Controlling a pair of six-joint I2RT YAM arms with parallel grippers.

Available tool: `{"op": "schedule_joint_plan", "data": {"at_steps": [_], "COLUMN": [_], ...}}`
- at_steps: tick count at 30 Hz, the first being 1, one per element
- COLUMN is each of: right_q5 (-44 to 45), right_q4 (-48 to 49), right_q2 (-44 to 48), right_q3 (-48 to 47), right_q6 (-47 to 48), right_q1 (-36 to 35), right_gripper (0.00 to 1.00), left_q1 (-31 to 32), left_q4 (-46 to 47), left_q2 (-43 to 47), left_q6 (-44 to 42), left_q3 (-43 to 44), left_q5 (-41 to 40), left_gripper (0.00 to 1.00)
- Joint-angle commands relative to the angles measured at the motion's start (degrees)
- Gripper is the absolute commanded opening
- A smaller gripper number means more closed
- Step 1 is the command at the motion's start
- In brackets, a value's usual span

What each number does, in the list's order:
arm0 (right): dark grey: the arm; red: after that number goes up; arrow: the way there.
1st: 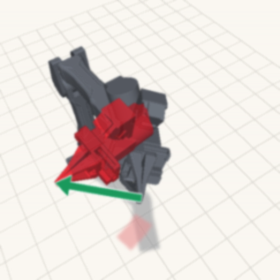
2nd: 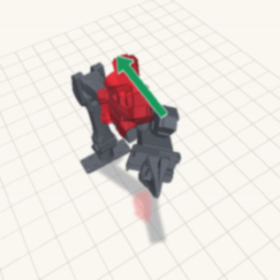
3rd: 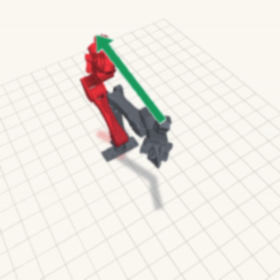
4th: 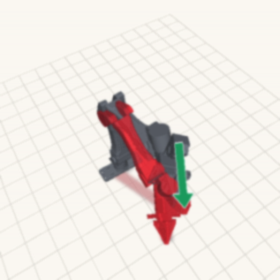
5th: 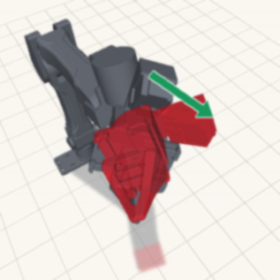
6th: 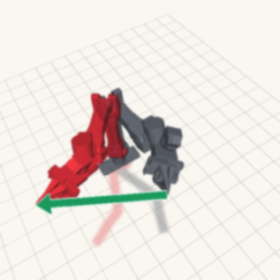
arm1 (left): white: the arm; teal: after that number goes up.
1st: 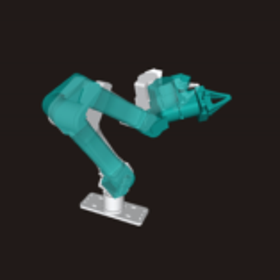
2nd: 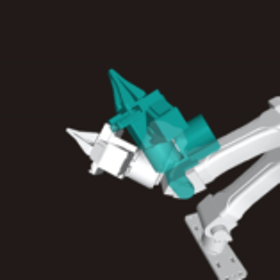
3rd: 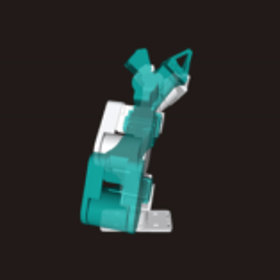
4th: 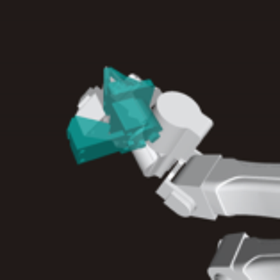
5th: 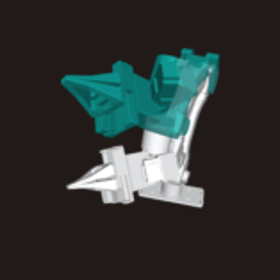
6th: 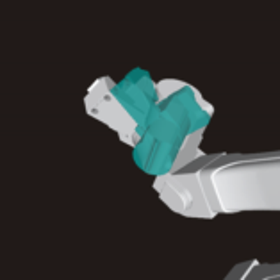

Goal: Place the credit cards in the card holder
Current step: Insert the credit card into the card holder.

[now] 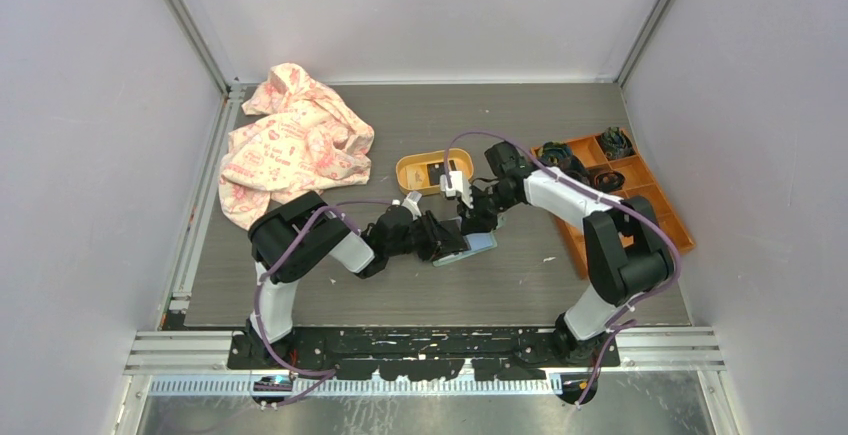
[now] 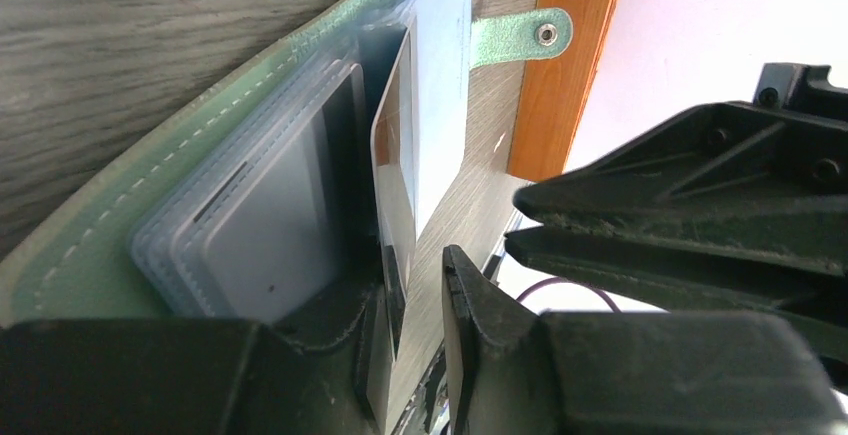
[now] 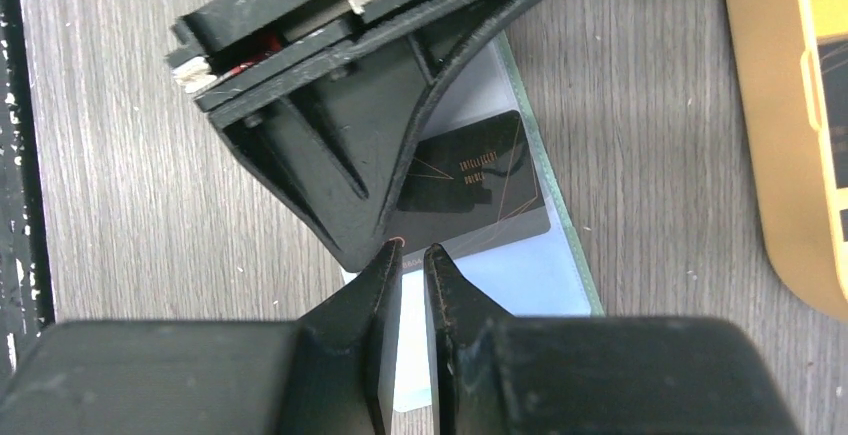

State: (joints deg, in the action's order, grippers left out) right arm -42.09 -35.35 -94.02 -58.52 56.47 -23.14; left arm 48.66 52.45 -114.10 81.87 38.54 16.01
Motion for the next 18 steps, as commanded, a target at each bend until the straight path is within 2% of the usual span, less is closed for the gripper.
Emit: {"op": "schedule_joint_plan", "data": {"at_steps": [1,6,11,18], "right_q5": [-4.4,-5.8,-8.5,-8.1], "right_q4": [-0.4,0.4,-4.1,-3.8], "right_q2": [6.0,8.9,10.7,10.9], "right_q3": [1.4,3.7,4.8,5.1], "right_q6": [6.2,9.3,17.5,17.8], "right_q1": [-0.2,-0.2,-0.2,-0.2], "right_gripper": [0.20,0.20,0.20,0.20], "left_q1": [-0.3,-0.7,-1.1,-1.4], "left_q4": [-2.0,-2.3,-2.2,-2.2], "left_q2": [1.4,2.2,2.6,2.9], "left_q6": [-1.4,-1.2,-1.0,-1.4], "left_q3": [-1.0,-1.5,-2.2,-2.6], "left_q5": [-1.2,-1.3,-1.4,-1.2], "left_gripper": [0.25,0.26,0.26,0.27]}}
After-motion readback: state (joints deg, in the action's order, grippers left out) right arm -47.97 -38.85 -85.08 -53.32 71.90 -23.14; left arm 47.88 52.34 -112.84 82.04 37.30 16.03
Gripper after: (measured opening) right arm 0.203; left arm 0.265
